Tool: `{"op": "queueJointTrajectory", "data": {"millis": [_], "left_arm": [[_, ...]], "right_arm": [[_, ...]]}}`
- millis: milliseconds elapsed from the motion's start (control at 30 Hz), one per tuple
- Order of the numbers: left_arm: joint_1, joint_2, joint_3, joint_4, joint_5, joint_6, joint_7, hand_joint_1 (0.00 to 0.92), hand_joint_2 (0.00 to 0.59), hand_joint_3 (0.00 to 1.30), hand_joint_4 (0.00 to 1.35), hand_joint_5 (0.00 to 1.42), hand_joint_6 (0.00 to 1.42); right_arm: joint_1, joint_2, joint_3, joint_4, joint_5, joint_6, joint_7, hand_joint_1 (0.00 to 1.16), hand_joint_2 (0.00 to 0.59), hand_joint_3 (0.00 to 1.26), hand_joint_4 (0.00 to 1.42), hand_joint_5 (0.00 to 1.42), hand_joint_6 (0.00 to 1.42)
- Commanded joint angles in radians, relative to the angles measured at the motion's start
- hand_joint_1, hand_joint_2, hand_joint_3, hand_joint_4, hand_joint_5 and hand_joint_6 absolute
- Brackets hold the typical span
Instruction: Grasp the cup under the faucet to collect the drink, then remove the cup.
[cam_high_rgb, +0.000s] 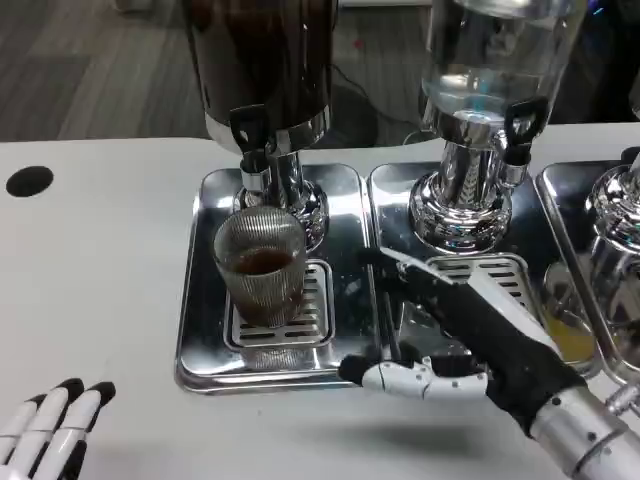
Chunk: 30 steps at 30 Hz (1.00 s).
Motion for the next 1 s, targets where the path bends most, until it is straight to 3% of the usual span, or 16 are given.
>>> {"op": "queueJointTrajectory", "data": {"millis": [33, 333, 1000], "left_arm": [[0.002, -0.002, -0.005, 0.007, 0.003, -0.011, -0.001, 0.0, 0.033, 0.09, 0.0, 0.07, 0.35], [0.013, -0.003, 0.005, -0.003, -0.013, -0.026, -0.003, 0.0, 0.033, 0.1, 0.0, 0.08, 0.35], [0.043, -0.013, 0.046, 0.037, -0.057, -0.072, 0.007, 0.0, 0.04, 0.11, 0.01, 0.09, 0.37]], "right_arm": [[-0.076, 0.021, 0.007, 0.025, -0.018, 0.046, -0.021, 0.74, 0.095, 0.09, 0.04, 0.08, 0.05], [-0.238, 0.083, 0.04, 0.16, -0.085, 0.098, -0.085, 0.75, 0.087, 0.09, 0.03, 0.07, 0.03], [-0.371, 0.18, 0.098, 0.311, -0.121, 0.114, -0.144, 0.75, 0.077, 0.09, 0.06, 0.08, 0.03]]}}
